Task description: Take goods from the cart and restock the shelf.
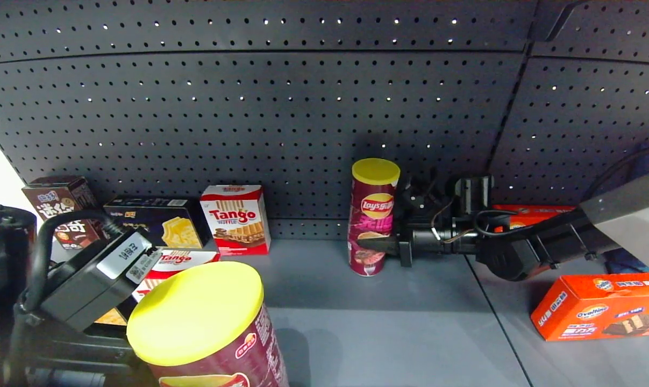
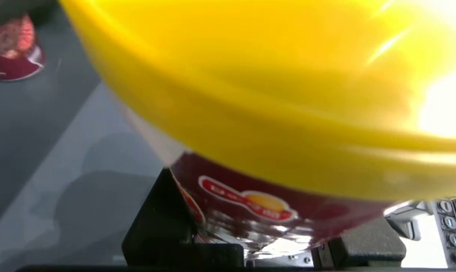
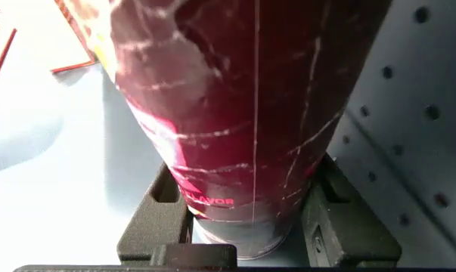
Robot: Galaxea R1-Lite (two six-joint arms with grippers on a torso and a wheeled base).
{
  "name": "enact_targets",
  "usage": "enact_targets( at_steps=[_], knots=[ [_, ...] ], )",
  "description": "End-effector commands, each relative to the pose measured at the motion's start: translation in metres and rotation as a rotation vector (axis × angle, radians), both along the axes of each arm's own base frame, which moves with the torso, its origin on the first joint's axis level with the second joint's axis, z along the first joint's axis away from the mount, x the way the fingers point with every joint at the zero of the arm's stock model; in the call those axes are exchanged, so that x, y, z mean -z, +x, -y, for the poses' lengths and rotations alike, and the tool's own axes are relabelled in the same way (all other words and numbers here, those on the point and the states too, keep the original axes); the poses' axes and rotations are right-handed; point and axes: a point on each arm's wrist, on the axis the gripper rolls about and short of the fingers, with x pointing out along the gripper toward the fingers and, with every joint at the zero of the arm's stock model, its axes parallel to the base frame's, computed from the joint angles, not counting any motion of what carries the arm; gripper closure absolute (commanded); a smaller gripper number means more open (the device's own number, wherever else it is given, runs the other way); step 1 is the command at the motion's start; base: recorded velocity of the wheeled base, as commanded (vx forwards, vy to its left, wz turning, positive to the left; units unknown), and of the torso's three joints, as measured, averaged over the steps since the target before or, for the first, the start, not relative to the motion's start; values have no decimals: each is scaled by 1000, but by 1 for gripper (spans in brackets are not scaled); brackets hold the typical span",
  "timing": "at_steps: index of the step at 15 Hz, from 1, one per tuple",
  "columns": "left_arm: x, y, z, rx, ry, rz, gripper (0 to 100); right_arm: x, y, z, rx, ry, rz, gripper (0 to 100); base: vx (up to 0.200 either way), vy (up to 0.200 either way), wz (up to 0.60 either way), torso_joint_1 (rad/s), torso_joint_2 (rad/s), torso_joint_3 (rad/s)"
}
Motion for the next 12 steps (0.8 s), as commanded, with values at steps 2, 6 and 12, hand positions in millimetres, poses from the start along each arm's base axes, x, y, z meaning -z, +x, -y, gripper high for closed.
enact_targets(
  at_steps=[2,6,12],
  knots=[
    [0,-1,0,1,-2,3,100,-19,-22,0,2,1,20,100,0,0,0,0,0,0],
    [5,-5,-2,3,8,-12,100,-28,-67,0,0,-18,16,100,0,0,0,0,0,0],
    [7,-8,-3,4,9,-14,100,-21,-127,21,36,-24,37,100,0,0,0,0,0,0]
  ],
)
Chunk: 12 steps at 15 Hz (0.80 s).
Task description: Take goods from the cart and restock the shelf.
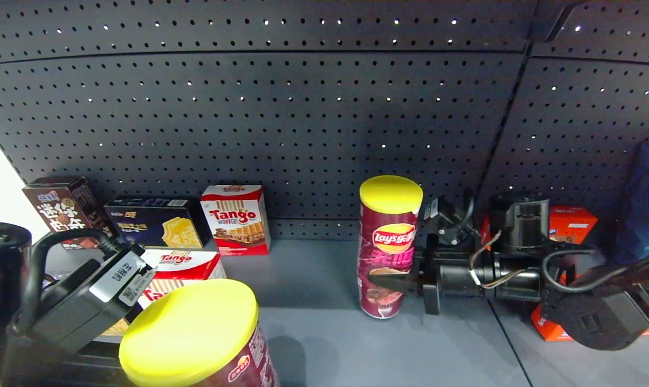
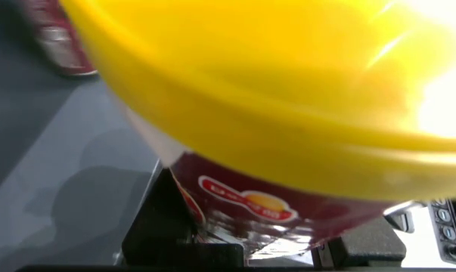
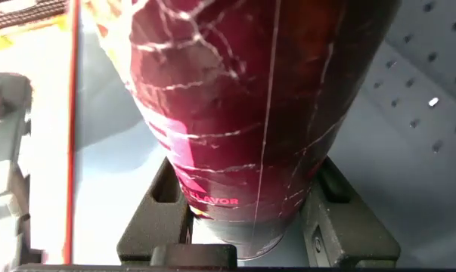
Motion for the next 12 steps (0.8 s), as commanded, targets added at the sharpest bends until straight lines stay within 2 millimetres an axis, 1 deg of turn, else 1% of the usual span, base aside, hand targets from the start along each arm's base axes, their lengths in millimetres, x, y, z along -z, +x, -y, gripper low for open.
enact_targets(
  at_steps=[1,3,4,7,10,12],
  knots=[
    [0,0,0,-2,0,1,100,-6,-29,16,-1,11,17,100,0,0,0,0,0,0],
    [0,0,0,-2,2,-2,100,-2,-38,23,1,11,13,100,0,0,0,0,0,0],
    [0,1,0,-2,1,-3,100,4,-45,27,0,15,3,100,0,0,0,0,0,0],
    [0,2,1,-2,2,-5,100,17,-57,33,3,33,2,100,0,0,0,0,0,0],
    [2,5,3,-4,10,-18,100,28,-65,38,3,34,1,100,0,0,0,0,0,0],
    [3,5,3,-4,11,-20,100,30,-67,38,1,31,-4,100,0,0,0,0,0,0]
  ],
)
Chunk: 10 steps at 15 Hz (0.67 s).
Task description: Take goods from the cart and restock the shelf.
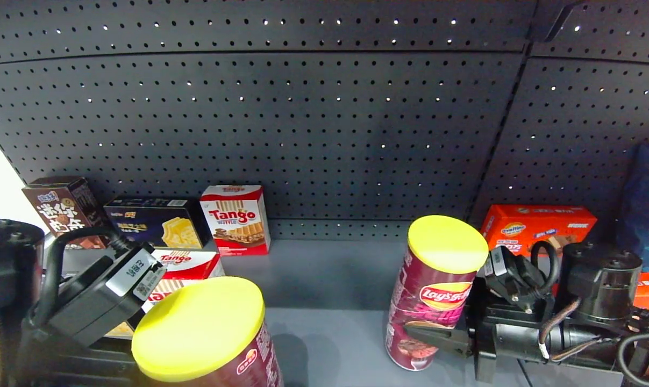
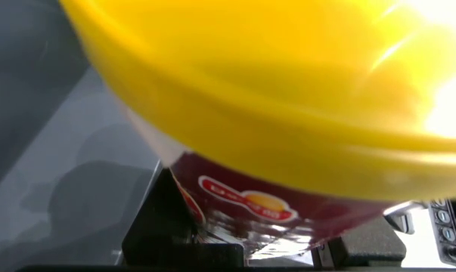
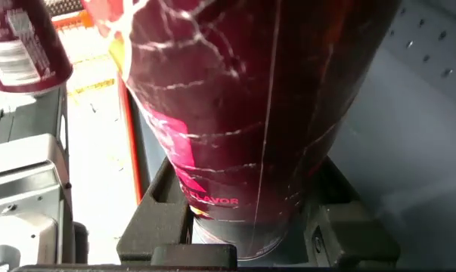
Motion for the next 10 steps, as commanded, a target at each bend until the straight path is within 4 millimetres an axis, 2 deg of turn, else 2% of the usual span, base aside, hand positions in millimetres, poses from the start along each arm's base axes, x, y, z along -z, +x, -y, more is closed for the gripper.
enact_targets(
  at_steps=[1,8,9,10],
  knots=[
    [2,2,1,0,5,-9,100,7,-1,0,-3,-14,-24,100,0,0,0,0,0,0],
    [1,4,1,-3,4,-7,100,14,4,-4,-8,-16,-25,100,0,0,0,0,0,0],
    [1,4,2,-3,5,-9,100,13,3,-5,-14,-13,-23,0,0,0,0,0,0,0],
    [1,4,2,-2,4,-9,100,13,3,-5,-12,-14,-23,0,0,0,0,0,0,0]
  ],
)
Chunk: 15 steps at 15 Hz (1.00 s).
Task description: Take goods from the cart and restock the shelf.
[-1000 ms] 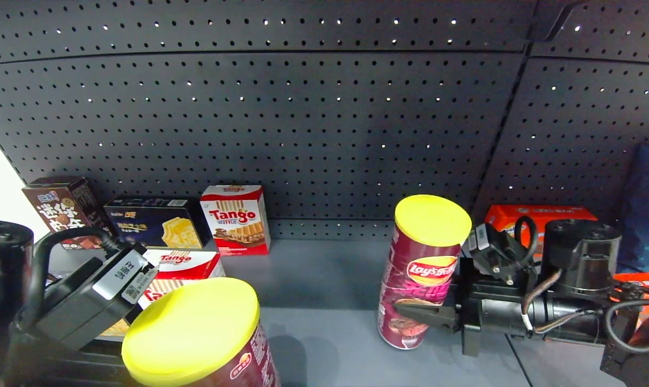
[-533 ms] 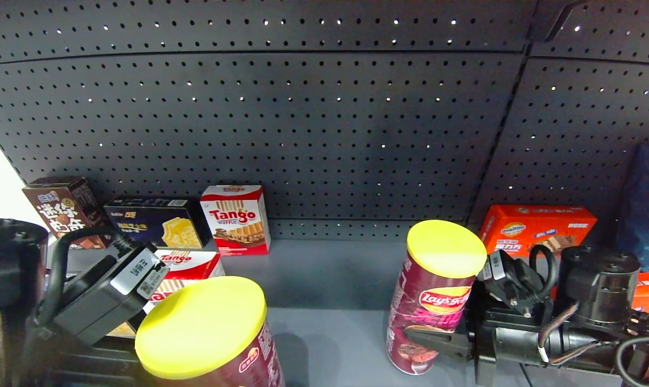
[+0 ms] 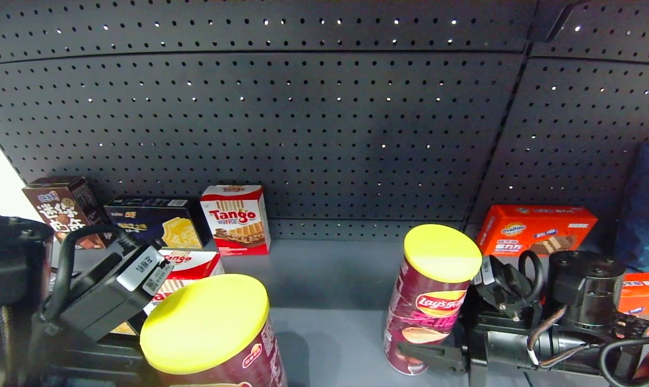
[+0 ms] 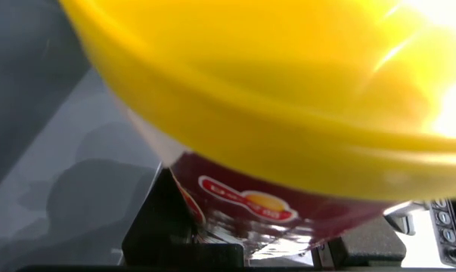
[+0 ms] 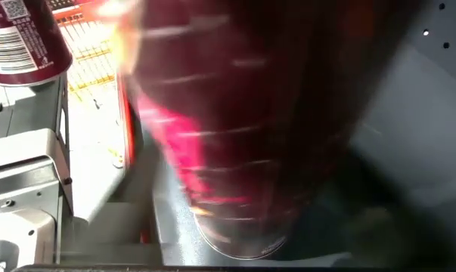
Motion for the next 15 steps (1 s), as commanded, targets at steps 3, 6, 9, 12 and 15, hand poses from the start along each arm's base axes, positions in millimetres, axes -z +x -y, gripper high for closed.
enact_targets(
  at_steps=[3,6,9,12,15],
  knots=[
    [0,0,0,0,0,0,100,2,-4,2,-2,-6,-9,0,0,0,0,0,0,0],
    [-3,4,2,-4,-1,13,100,-4,-18,12,10,1,3,0,0,0,0,0,0,0],
    [-15,10,6,-57,5,68,100,-25,-38,22,29,65,19,0,0,0,0,0,0,0],
    [-23,19,13,-60,-2,86,100,-44,-62,37,48,78,35,0,0,0,0,0,0,0],
    [-29,27,24,-137,40,118,100,-65,-95,57,86,64,23,0,0,0,0,0,0,0]
  ],
)
